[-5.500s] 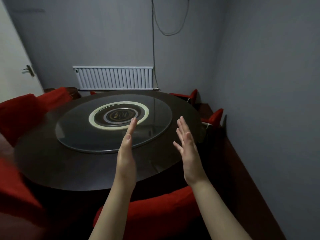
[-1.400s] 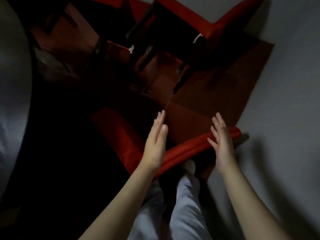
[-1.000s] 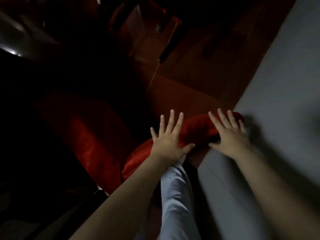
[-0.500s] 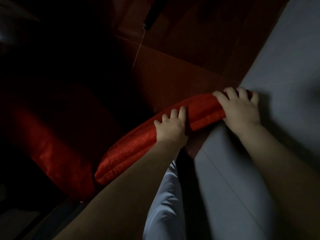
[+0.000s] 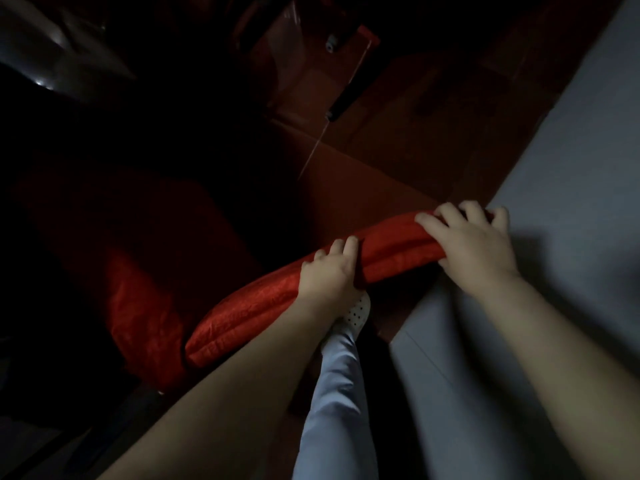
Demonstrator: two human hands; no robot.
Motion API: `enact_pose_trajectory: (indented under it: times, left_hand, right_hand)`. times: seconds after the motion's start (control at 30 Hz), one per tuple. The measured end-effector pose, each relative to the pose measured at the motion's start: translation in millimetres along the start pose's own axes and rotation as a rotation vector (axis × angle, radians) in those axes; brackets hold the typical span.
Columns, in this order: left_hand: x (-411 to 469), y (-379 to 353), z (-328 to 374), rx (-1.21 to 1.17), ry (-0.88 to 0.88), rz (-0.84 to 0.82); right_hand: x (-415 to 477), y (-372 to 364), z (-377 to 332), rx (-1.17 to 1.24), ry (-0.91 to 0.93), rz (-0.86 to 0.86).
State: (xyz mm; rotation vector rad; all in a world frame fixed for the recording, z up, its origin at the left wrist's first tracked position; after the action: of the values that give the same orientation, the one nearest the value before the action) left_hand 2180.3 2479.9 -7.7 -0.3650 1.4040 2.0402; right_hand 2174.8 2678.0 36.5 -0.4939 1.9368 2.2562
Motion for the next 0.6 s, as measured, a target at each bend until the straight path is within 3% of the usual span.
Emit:
enact_pose_trajectory:
  times: [0.4,0.5,0.6]
  left_hand:
    - [-173,194,-76,-0.181,0.082,0.354]
    - [-222,211,-97,-0.229,0.097,0.437]
    - [-277,221,-123,-0.277,0.136,0.535]
  right_hand:
    - [-21,279,-127,-0.11,0.553,0.479]
    - [-40,308,-147,0.103,0.635,0.534]
    - [-52,327,-149,0.546,0.515,0.401]
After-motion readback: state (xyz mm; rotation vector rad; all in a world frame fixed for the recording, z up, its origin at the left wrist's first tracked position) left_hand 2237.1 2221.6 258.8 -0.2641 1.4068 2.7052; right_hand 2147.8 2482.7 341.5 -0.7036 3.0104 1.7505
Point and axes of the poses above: each hand's wrist, its own x-axis towards the middle knuckle, its own y-axis out of the back of the hand, z = x × y, the point moved 4 cm from there along x, towards the middle knuckle, and after that the axes turned 4 degrees about -x, right-handed, at the moved point
